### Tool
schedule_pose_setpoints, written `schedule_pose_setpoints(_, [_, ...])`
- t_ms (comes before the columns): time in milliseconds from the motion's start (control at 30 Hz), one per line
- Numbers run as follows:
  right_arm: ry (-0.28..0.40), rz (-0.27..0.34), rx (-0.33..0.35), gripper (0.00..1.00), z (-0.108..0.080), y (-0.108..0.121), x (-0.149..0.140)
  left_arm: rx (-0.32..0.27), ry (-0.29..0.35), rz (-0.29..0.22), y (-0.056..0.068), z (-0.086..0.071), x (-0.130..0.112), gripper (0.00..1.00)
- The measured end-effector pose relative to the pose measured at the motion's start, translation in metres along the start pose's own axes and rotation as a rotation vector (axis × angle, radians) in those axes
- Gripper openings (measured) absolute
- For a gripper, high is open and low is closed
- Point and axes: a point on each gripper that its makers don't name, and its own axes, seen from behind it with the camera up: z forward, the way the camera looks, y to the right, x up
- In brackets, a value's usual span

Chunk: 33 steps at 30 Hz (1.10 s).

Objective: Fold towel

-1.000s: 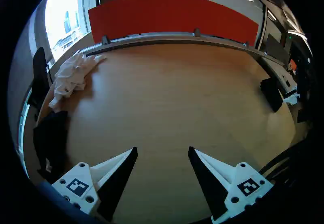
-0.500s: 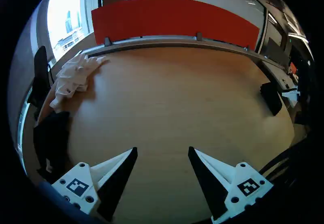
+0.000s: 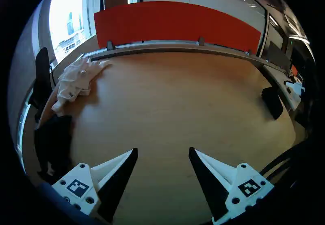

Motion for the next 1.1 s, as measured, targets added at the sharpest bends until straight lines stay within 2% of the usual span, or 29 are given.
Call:
schedule_pose_setpoints(300, [0.176, 0.019, -0.017, 1.00, -0.010, -0.015, 0.048, 0.003, 0.046, -0.002, -0.005, -0.001, 0.015, 0.93])
schedule_pose_setpoints(500, [0.265, 0.046, -0.027, 1.00, -0.019, -0.025, 0.075, 0.004, 0.084, -0.013, -0.008, -0.001, 0.027, 0.93])
schedule_pose_setpoints(700, [0.319, 0.068, -0.038, 1.00, -0.022, -0.032, 0.090, 0.016, 0.166, -0.020, -0.014, -0.004, 0.051, 0.93])
schedule_pose_setpoints(1100, [0.354, 0.050, -0.034, 1.00, -0.027, -0.052, 0.105, 0.050, 0.314, -0.062, -0.034, -0.010, 0.096, 0.93])
